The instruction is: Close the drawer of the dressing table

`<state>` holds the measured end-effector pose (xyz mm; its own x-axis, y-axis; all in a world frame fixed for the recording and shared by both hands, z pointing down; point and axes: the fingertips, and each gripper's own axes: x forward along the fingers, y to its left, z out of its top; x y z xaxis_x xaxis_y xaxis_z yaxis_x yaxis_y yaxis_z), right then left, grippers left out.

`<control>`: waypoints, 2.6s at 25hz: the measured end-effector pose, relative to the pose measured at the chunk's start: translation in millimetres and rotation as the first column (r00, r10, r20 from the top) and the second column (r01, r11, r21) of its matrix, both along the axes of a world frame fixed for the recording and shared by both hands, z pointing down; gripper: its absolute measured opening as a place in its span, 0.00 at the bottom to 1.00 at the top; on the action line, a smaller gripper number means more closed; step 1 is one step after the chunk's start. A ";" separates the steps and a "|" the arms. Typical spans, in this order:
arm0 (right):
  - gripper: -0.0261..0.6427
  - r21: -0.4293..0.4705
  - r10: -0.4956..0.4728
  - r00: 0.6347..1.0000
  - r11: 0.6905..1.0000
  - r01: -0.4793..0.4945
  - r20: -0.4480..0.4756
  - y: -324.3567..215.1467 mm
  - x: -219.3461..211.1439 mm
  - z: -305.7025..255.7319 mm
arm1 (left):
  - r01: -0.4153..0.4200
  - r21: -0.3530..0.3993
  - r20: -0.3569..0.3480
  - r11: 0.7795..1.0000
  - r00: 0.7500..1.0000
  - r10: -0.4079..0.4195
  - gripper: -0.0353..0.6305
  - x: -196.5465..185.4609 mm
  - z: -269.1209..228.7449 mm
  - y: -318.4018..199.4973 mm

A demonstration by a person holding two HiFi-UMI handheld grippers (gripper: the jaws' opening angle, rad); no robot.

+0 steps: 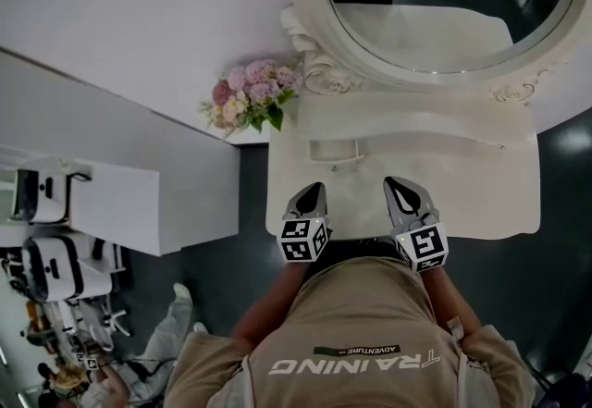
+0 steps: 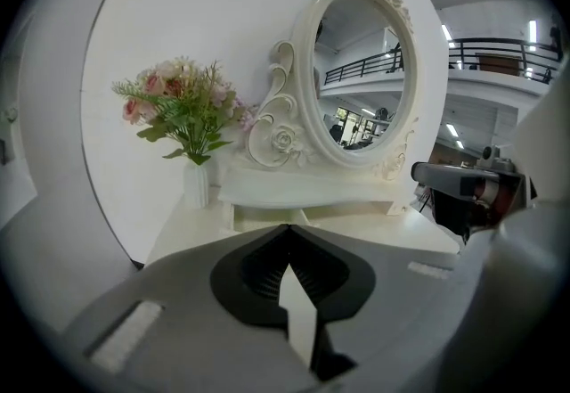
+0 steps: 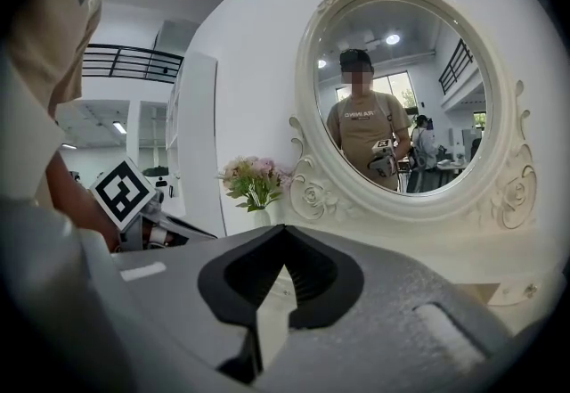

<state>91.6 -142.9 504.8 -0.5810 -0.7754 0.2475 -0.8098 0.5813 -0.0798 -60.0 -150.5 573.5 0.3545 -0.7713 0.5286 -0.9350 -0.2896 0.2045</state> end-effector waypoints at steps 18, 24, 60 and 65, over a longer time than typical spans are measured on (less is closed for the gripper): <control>0.04 -0.084 -0.024 1.000 0.996 0.024 0.002 -30.3 -4.4 24.5 | -0.045 -0.283 0.073 0.958 0.995 0.068 0.08 14.3 114.6 -28.6; 0.04 -0.100 -0.026 0.999 0.995 0.023 -0.026 -37.4 2.3 28.4 | -0.056 -0.322 0.083 0.945 0.993 0.087 0.08 16.8 131.5 -37.1; 0.04 -0.141 -0.021 1.000 0.990 0.019 -0.014 -46.0 27.9 43.4 | 0.030 -0.304 0.144 0.952 0.989 0.015 0.08 20.2 133.3 -93.2; 0.04 -0.140 -0.024 1.000 0.990 0.022 -0.011 -44.5 29.2 45.1 | 0.031 -0.304 0.144 0.952 0.990 0.014 0.08 19.2 133.9 -100.6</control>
